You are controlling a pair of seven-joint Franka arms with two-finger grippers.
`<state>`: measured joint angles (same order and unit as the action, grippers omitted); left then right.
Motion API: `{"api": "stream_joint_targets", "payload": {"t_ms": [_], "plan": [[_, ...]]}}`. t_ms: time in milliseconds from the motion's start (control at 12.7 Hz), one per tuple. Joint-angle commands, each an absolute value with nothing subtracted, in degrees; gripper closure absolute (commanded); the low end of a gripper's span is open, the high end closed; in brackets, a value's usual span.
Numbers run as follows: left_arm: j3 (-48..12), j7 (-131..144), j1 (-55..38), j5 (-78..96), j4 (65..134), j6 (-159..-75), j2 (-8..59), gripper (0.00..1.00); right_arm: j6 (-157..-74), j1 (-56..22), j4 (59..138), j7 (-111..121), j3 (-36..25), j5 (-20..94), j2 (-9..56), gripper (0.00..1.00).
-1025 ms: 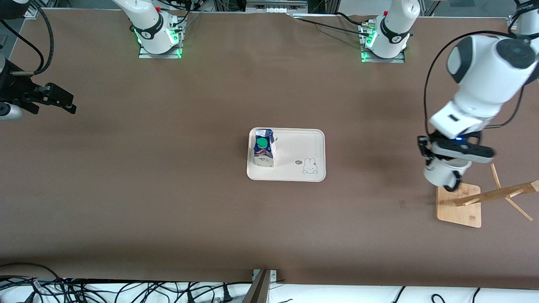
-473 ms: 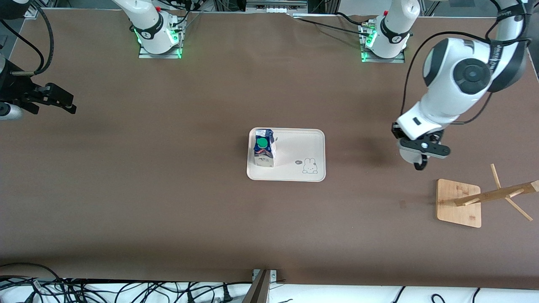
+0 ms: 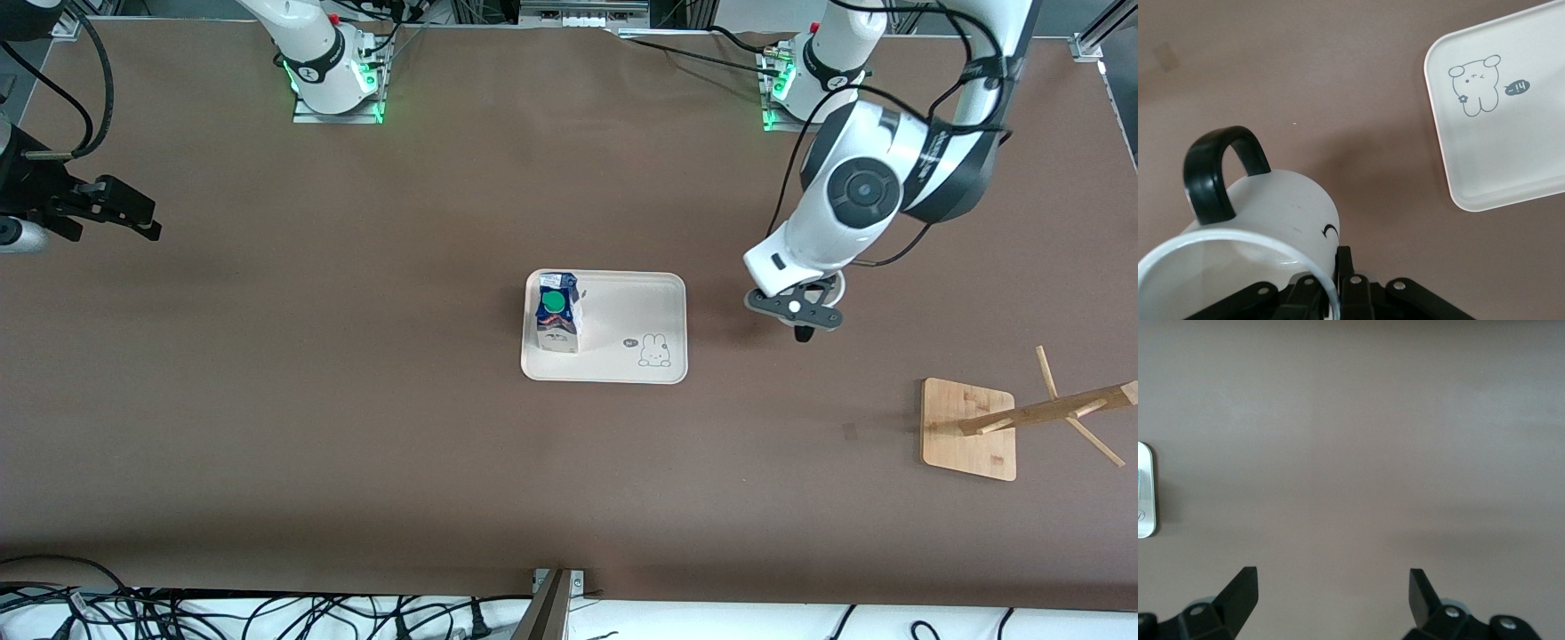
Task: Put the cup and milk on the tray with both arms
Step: 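Carry the mug with the left gripper over the white tray, then lower the mug onto the tray beside the carton and open the left gripper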
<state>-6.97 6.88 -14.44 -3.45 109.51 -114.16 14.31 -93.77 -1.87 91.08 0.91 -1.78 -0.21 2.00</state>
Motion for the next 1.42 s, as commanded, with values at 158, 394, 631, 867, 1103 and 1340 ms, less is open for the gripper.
{"api": "stream_joint_targets", "payload": {"t_ms": [158, 394, 631, 867, 1103, 1340], "plan": [[-10.4, 9.5, -14.5, 1.3, 98.1, -109.3, 24.9, 1.0, -93.3, -2.4, 90.2, 0.1, -1.5, -0.7, 2.1, 0.0], [-15.0, 15.7, -14.4, 4.3, 90.6, -109.2, 33.2, 1.0, -93.3, -2.3, 90.2, 0.1, -1.5, -0.7, 2.1, 0.0], [-17.0, 17.9, -14.7, 4.6, 85.7, -109.6, 37.7, 1.0, -93.1, -2.3, 90.2, 0.1, -1.5, -0.7, 2.1, 0.0], [-17.0, 17.0, -17.4, 5.7, 82.7, -109.9, 41.3, 1.0, -93.1, -2.3, 90.3, 0.1, -1.6, -0.8, 2.1, 0.0], [-16.7, 17.0, -18.7, 5.6, 82.4, -112.2, 42.0, 1.0, -92.9, -2.2, 90.3, 0.1, -1.7, -0.8, 2.1, 0.0], [-16.7, 16.8, -18.7, 5.5, 82.3, -112.4, 43.1, 1.0, -92.9, -2.1, 90.3, 0.1, -1.7, -0.9, 2.1, 0.0]]}}
